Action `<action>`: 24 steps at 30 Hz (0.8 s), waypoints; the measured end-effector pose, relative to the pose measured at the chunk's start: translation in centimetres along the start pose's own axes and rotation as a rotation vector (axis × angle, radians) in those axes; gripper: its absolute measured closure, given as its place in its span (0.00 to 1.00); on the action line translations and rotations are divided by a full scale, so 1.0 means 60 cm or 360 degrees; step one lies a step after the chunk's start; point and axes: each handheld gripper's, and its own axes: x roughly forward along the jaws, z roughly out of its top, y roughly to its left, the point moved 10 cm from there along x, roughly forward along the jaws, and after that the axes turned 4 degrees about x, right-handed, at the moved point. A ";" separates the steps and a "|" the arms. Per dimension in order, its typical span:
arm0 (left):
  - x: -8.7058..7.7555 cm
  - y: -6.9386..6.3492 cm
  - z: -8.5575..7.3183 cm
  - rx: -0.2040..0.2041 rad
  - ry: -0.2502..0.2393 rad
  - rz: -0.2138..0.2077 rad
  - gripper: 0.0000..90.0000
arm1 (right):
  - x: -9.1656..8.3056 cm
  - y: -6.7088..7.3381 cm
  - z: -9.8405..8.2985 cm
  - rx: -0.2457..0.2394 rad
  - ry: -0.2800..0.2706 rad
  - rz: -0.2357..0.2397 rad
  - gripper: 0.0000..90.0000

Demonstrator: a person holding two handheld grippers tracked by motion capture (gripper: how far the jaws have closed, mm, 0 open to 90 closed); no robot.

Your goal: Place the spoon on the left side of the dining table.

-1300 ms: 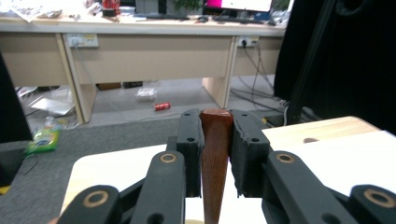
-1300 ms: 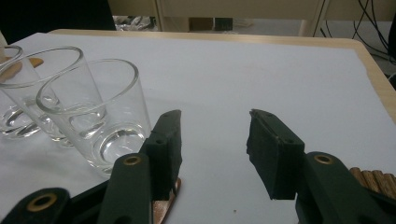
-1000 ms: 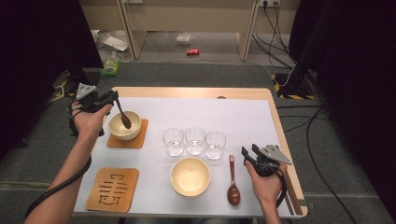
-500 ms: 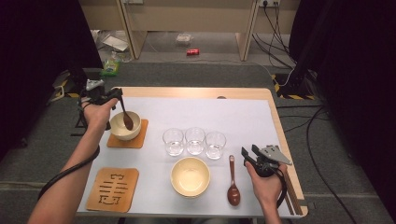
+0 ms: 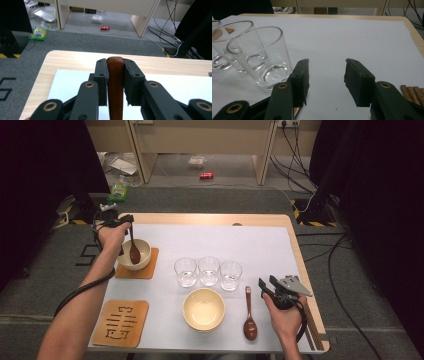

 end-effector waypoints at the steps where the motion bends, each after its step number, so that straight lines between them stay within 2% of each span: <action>1: 0.002 0.001 -0.002 0.0000 0.0006 0.0003 0.83 | 0.000 -0.001 -0.001 -0.0002 0.0002 0.0000 0.60; 7: 0.013 0.009 -0.008 0.0008 0.0039 0.0035 0.83 | 0.003 -0.004 -0.004 -0.0005 0.0014 -0.0003 0.60; 15: 0.027 0.024 -0.021 -0.0026 0.0090 0.0082 0.82 | 0.004 -0.007 -0.007 -0.0002 0.0023 -0.0011 0.60; 20: 0.026 0.031 -0.021 -0.0038 0.0097 0.0088 0.80 | 0.004 -0.009 -0.005 -0.0007 0.0021 -0.0015 0.60; 24: 0.016 0.031 -0.017 -0.0078 0.0085 0.0050 0.72 | 0.002 -0.011 -0.005 0.0003 0.0032 -0.0023 0.60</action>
